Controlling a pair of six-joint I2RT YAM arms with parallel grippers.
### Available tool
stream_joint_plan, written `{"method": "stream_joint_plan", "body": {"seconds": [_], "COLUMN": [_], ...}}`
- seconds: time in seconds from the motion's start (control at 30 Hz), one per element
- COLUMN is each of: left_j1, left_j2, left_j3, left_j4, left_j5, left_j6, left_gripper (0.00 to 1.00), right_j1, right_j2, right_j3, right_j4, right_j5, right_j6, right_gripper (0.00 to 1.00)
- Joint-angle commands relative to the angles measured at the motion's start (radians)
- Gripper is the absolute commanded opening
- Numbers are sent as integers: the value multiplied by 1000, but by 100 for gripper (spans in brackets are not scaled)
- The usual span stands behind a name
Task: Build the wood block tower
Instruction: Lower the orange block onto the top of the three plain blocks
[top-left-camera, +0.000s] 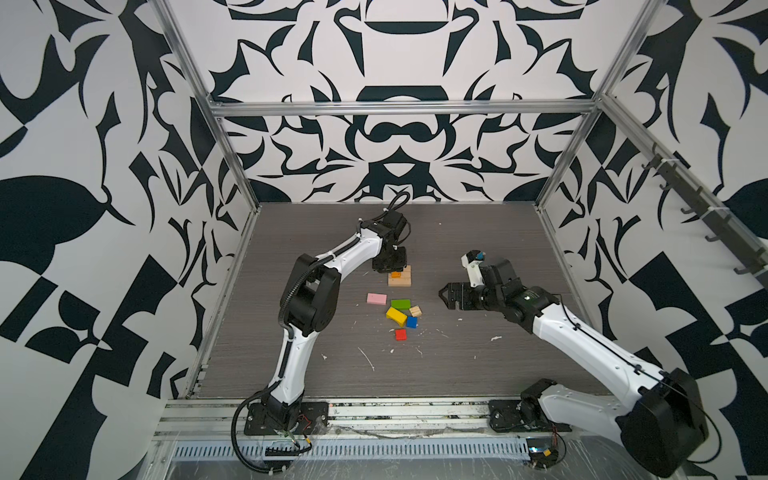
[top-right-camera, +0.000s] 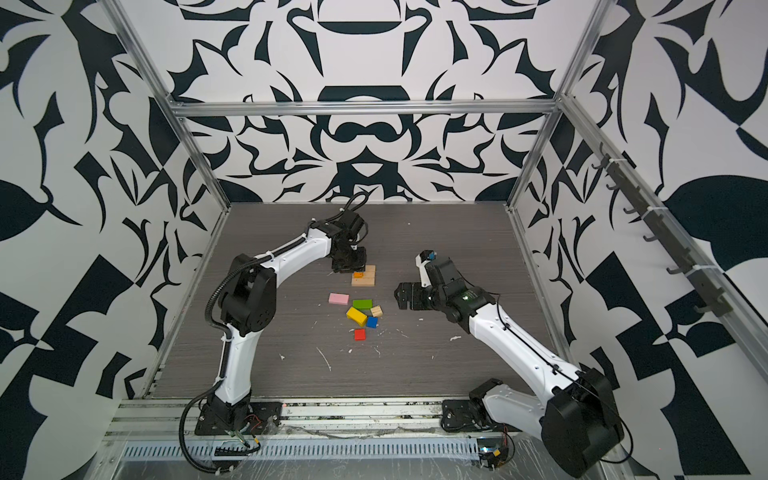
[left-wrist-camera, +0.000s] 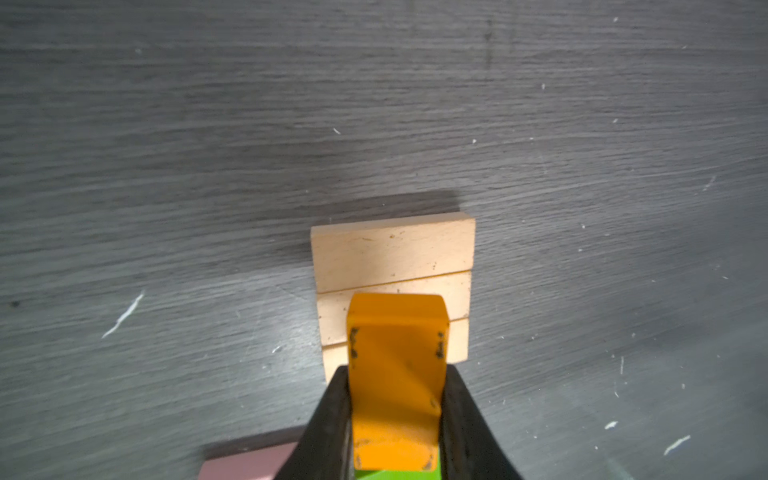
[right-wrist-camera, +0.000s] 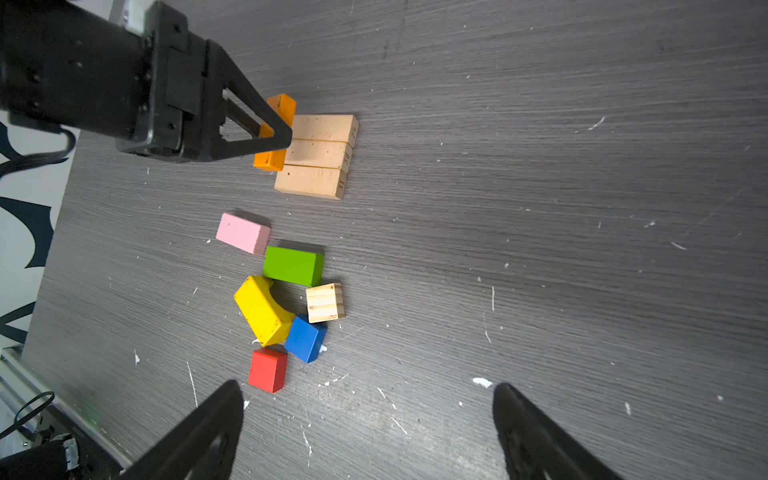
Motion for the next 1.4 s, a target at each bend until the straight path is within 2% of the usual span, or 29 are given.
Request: {"method": "stream_joint_plan", "body": {"seconds": [0.0,1.37], "left_j1": [-1,-1], "left_j2": [26,114], "left_j3": [40,96], "left_j4": [-61,-84], "left_j5": [-25,-23], "left_j6": [16,-19], "left_gripper": [19,20], "right_j1": [5,5], "right_j2": [-13,0], "right_j3": [-1,9], "right_j4": [19,17], "right_j5": [0,0], "right_j6": [-16,-23], "right_gripper": [97,97]}}
